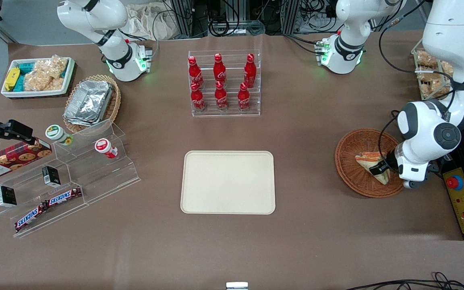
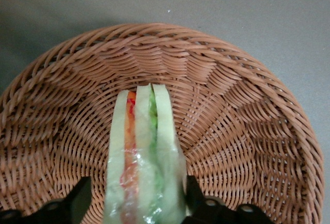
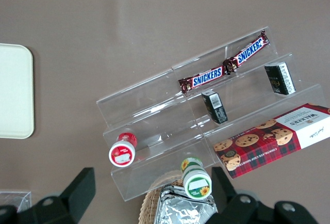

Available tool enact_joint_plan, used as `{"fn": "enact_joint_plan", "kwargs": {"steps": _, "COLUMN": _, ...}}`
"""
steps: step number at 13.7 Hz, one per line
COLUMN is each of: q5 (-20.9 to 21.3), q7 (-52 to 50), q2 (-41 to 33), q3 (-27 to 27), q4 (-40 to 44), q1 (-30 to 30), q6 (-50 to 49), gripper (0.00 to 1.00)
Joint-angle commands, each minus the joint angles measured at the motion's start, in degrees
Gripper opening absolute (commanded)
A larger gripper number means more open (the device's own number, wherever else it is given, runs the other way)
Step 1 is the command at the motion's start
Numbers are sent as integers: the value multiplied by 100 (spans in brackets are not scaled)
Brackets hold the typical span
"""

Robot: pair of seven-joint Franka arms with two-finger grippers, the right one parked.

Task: Place sandwich from basket to tray
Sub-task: 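Close the left gripper on the wrapped sandwich, then lift the sandwich up out of the basket with the left gripper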

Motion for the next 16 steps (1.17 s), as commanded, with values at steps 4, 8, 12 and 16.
{"fn": "enact_joint_plan", "kwargs": {"steps": 4, "q5": 146, "q7": -110, "q2": -326, "q3": -131, "q4": 636, "q1": -211, "q6": -1610, "gripper": 0}}
{"fn": "enact_joint_plan", "kwargs": {"steps": 8, "q5": 128, "q7": -31, "q2": -309, "q3": -297, "q4": 3173, "q1": -405, "q6": -4870, "gripper": 0}}
{"fn": "enact_joint_plan", "kwargs": {"steps": 12, "q5": -214, "q7": 319, "q2": -300, "q3": -552, "q4": 4725, "q1": -405, "q6": -5897, "gripper": 0}}
{"fn": "enact_joint_plan", "kwargs": {"steps": 16, "q5": -127, "q7": 637, "q2": -82, "q3": -1157, "q4": 4709, "q1": -484, "q6": -5809, "gripper": 0}}
